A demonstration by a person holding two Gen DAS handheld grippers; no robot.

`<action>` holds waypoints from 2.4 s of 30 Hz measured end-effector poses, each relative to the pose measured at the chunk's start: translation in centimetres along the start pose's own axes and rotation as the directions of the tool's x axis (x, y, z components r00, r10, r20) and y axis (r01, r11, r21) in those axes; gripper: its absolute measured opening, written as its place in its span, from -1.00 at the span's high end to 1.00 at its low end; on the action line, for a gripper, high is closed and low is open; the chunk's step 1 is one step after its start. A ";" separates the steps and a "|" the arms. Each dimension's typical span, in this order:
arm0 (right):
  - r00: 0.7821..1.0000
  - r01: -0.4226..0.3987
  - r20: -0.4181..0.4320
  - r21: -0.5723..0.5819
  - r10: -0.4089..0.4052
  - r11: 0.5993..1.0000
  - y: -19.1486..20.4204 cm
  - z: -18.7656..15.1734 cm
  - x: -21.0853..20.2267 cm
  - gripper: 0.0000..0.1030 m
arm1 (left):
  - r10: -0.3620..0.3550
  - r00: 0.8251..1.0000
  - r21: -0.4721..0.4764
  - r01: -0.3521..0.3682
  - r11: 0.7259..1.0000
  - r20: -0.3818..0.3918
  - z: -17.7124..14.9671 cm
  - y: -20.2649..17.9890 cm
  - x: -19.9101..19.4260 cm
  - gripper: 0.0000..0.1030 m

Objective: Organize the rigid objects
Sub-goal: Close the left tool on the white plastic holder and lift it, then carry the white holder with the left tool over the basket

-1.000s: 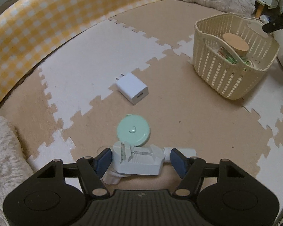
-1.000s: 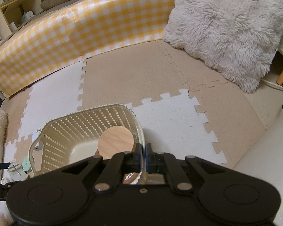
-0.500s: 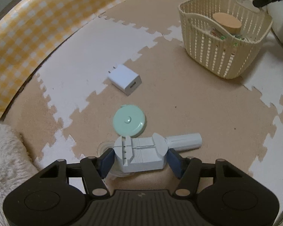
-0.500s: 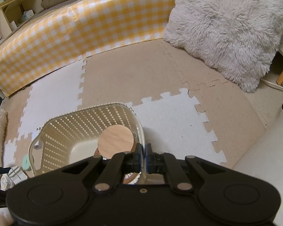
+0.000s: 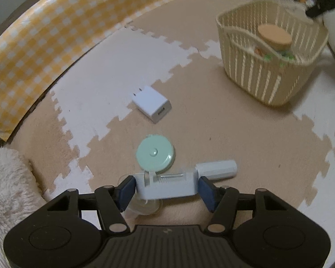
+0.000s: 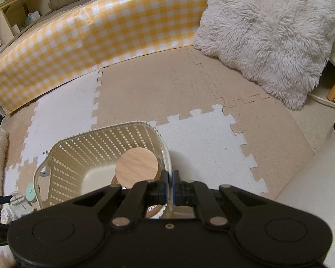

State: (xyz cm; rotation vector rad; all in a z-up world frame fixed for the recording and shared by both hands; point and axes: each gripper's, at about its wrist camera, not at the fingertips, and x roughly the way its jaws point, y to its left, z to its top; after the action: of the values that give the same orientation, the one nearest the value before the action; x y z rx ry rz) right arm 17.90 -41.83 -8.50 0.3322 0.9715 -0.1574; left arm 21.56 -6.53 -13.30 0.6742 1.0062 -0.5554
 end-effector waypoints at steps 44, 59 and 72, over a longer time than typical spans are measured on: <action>1.000 0.003 -0.004 -0.005 -0.003 1.000 0.1 0.1 -0.1 0.92 | -0.217 0.976 -0.222 0.213 0.951 0.009 0.2 -0.7 1.8 -0.28; 1.000 0.003 -0.004 -0.004 -0.003 1.000 0.1 0.1 0.0 0.92 | -0.253 0.967 -0.321 0.248 0.914 0.026 0.2 0.2 2.7 -0.26; 1.000 0.001 -0.005 -0.002 -0.001 1.000 0.0 0.1 0.0 0.92 | -0.270 0.939 -0.339 0.330 0.881 0.212 2.1 1.4 -2.6 -0.26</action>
State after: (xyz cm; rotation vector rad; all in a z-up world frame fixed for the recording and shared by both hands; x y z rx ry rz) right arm 18.01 -41.84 -8.41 0.3304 0.9768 -0.1562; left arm 22.63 -6.84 -9.85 0.1310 1.0351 -0.6566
